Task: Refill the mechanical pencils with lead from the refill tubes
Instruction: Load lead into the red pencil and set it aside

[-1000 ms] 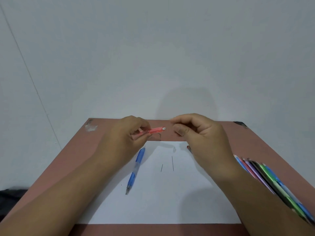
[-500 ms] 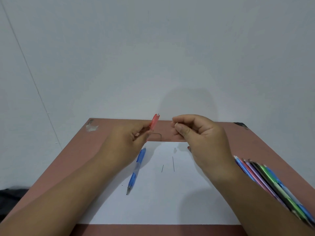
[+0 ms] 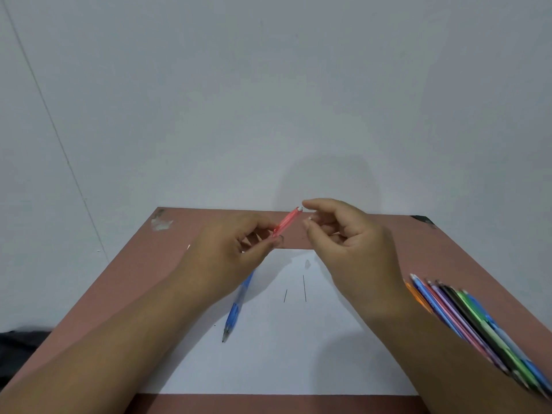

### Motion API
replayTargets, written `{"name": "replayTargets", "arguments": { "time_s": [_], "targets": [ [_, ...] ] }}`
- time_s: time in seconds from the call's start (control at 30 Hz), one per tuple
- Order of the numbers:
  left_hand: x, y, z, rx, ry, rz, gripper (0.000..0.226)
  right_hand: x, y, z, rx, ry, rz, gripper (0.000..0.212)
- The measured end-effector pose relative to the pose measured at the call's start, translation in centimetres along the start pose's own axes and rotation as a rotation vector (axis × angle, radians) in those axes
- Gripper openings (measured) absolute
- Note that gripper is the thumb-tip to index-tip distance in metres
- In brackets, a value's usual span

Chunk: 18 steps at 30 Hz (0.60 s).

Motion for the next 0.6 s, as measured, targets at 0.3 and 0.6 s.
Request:
{"name": "replayTargets", "arguments": {
  "time_s": [0.3, 0.6],
  "targets": [
    [0.0, 0.0, -0.3, 0.011, 0.024, 0.001, 0.017, 0.0, -0.5, 0.1, 0.035, 0.024, -0.037, 0.028],
    [0.0, 0.0, -0.4, -0.007, 0.090, -0.034, 0.028, -0.1, -0.7, 0.0, 0.281, 0.118, -0.045, 0.015]
  ]
}}
Point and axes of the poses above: each hand's wrist, its own x-axis towards the middle knuckle, its own y-axis out of the palm, z = x × y, the point moved 7 cm from there along x, towards the middle knuckle, and after that the axes turned 11 degrees about x, right-handed, at the moved point
